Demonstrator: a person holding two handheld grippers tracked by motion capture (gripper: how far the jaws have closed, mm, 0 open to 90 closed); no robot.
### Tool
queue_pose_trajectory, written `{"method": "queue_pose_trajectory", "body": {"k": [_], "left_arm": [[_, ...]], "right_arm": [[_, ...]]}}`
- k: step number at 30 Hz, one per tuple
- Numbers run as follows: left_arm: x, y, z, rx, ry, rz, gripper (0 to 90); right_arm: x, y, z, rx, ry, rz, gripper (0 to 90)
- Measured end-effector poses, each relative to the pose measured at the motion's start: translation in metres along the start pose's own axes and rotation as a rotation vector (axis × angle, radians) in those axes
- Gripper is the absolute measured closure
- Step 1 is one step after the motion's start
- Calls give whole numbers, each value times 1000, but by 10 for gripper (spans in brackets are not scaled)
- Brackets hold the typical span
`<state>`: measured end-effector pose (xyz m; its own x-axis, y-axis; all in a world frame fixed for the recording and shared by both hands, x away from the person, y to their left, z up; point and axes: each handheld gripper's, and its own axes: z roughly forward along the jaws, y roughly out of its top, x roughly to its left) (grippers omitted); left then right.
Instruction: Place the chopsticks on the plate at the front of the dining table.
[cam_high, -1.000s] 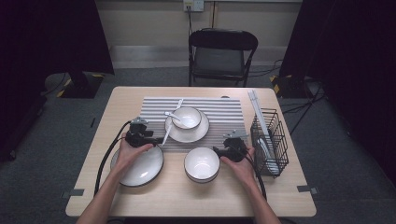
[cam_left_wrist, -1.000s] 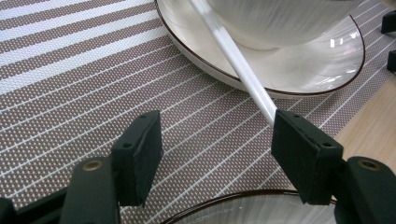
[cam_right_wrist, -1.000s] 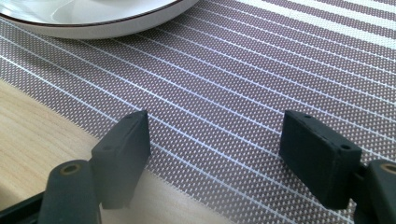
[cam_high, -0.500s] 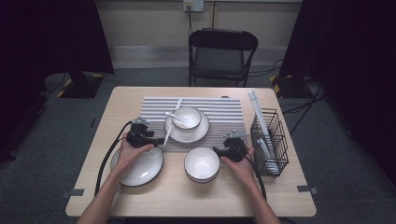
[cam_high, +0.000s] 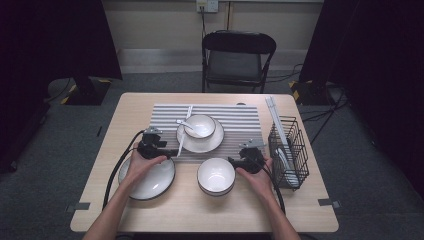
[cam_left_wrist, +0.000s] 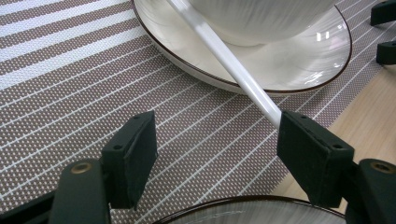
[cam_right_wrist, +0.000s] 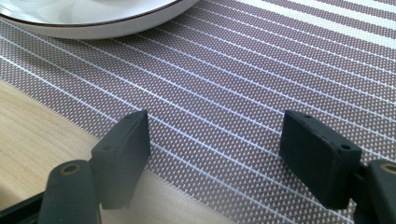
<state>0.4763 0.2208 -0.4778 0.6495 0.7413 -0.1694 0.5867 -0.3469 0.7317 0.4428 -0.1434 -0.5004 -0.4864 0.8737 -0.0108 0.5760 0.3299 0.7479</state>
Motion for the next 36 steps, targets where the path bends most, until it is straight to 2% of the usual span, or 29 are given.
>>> {"method": "queue_pose_trajectory", "body": {"k": [25,35,36], "left_arm": [[-4,1,2,0,-9,12,270],[-5,1,5,-6,-8,-6,260],[-5,1,5,-1,-6,1,259]], "right_arm": [[0,0,0,-1,0,0,241],[0,0,0,0,0,-1,241],[0,0,0,1,0,0,241]]}}
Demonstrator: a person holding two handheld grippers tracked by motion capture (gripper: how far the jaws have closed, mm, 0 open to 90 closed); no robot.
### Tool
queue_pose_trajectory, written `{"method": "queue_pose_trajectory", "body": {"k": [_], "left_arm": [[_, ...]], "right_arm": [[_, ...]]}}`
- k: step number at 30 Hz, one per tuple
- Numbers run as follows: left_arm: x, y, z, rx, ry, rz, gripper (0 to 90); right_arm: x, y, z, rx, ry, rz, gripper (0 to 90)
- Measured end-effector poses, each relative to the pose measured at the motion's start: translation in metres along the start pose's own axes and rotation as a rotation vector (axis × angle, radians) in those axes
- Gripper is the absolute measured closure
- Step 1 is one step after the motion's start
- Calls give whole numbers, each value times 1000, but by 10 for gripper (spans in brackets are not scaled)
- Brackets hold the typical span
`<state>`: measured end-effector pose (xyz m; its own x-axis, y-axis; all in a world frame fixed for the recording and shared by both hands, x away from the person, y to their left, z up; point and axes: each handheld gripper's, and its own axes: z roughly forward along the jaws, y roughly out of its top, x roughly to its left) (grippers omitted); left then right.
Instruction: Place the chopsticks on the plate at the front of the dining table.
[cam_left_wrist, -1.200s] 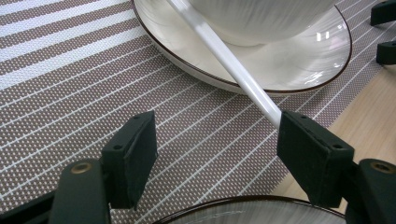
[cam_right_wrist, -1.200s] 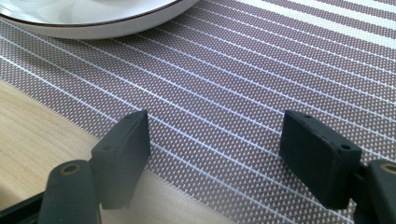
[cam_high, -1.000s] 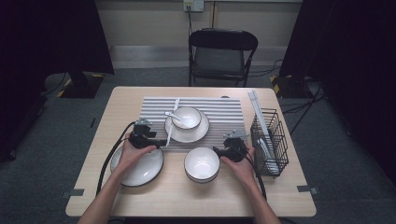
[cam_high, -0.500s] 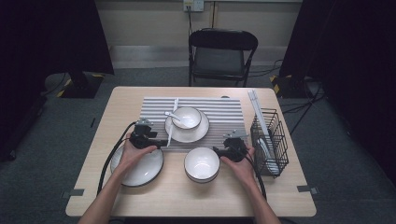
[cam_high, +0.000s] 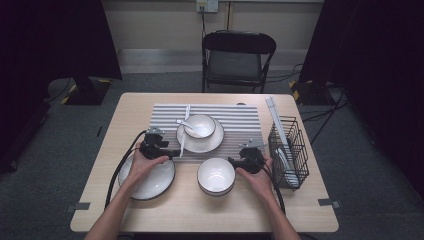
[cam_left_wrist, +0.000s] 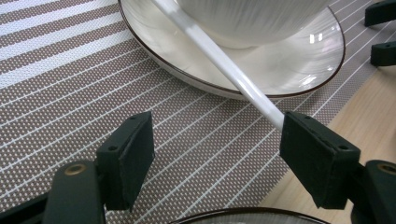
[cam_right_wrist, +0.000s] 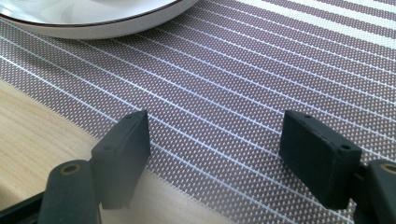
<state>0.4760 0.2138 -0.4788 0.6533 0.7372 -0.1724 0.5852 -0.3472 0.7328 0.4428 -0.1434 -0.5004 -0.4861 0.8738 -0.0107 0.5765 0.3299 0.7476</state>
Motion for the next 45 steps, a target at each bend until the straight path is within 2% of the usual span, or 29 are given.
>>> {"method": "queue_pose_trajectory", "body": {"k": [8,21,28,34,37,38,45], "left_arm": [[0,1,0,3,4,14,244],[-2,0,2,-7,-3,5,214],[-2,1,-2,-10,3,13,209],[-6,2,-12,-26,-20,14,173],[-9,2,-16,-35,-20,34,158],[-10,1,-18,-38,-7,45,158],[-11,-8,-19,-3,15,42,168]], "right_arm": [[0,0,0,-1,0,-2,241],[0,0,0,-1,0,-2,241],[0,0,0,0,-1,1,241],[0,0,0,0,-2,1,241],[0,0,0,0,-2,2,241],[0,0,0,0,-3,2,241],[0,0,0,0,-2,3,241]]}}
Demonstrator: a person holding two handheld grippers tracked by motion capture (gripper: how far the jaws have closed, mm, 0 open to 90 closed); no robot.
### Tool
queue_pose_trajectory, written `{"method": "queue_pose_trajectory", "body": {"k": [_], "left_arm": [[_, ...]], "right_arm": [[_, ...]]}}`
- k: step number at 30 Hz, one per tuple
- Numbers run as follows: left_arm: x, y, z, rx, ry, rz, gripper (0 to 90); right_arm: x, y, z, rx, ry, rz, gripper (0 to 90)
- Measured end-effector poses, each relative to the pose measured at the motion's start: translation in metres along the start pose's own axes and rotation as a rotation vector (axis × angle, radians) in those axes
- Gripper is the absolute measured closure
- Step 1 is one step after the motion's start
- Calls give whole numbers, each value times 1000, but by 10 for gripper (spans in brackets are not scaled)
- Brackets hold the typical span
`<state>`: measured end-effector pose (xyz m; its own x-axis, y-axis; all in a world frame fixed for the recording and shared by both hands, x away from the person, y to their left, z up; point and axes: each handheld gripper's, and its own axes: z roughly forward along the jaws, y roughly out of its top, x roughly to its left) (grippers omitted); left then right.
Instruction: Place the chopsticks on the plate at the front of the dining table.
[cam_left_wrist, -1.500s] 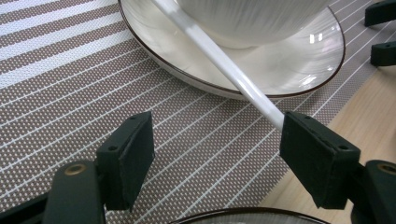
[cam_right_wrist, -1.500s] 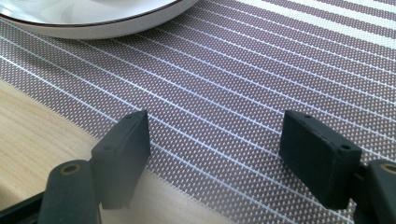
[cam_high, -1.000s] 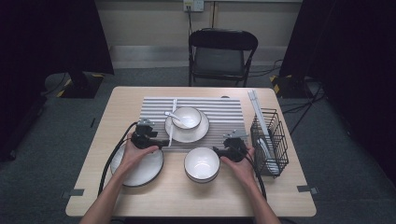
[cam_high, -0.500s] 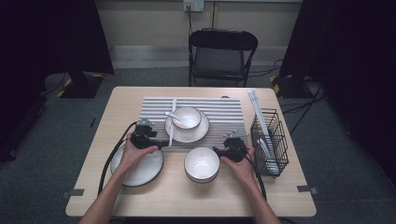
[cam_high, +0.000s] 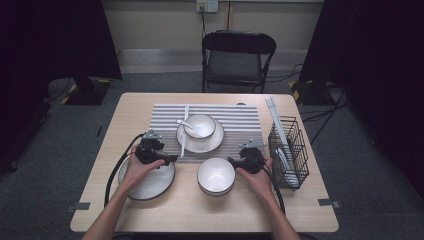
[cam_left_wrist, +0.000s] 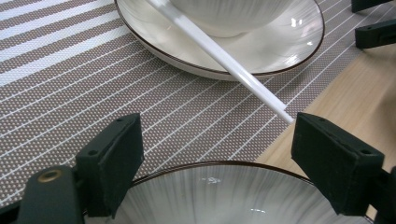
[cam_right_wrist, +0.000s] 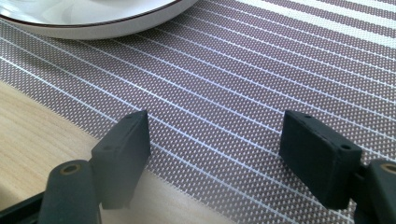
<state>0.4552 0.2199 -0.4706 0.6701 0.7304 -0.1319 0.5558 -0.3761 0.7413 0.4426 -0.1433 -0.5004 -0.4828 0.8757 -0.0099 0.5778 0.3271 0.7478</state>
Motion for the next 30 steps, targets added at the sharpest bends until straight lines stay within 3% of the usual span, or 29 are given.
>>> {"method": "queue_pose_trajectory", "body": {"k": [8,30], "left_arm": [[-6,2,4,13,-19,34,157],[-3,2,14,12,-1,16,161]], "right_arm": [[0,0,0,0,0,0,241],[0,0,0,0,-1,0,241]]}}
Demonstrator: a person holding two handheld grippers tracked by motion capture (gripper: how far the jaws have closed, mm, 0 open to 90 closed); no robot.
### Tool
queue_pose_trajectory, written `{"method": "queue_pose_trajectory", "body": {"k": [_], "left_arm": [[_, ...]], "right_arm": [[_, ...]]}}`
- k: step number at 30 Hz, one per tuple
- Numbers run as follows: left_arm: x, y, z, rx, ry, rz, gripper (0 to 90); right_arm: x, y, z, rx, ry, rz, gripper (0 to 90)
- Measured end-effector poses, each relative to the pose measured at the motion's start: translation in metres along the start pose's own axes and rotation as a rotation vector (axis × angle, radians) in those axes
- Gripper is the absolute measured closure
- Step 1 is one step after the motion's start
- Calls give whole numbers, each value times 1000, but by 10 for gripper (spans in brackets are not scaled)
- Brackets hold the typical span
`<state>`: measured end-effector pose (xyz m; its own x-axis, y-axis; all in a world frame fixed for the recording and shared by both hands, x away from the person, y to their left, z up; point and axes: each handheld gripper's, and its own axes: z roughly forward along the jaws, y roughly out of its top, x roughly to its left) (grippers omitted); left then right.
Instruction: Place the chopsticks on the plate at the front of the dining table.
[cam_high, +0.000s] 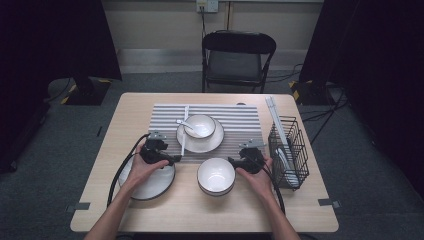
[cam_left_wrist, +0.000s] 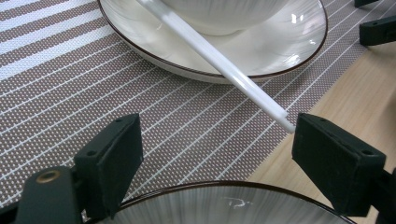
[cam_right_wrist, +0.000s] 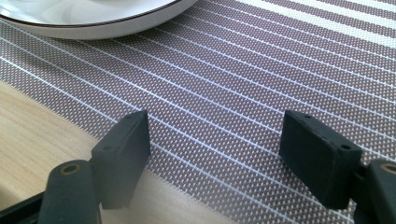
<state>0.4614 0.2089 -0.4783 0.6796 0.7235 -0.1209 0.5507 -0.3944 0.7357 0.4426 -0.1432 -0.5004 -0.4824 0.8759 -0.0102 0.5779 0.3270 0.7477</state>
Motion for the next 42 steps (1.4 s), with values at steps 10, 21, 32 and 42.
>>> {"method": "queue_pose_trajectory", "body": {"k": [10,21,32,42], "left_arm": [[0,0,2,3,-17,-4,164],[1,0,1,-1,-9,-5,165],[4,-1,3,-2,-8,-12,165],[4,-1,3,1,1,-17,172]], "right_arm": [[0,0,0,0,0,0,241],[0,0,0,-1,0,1,241],[0,0,0,-1,0,1,241],[0,0,0,-1,-1,2,241]]}}
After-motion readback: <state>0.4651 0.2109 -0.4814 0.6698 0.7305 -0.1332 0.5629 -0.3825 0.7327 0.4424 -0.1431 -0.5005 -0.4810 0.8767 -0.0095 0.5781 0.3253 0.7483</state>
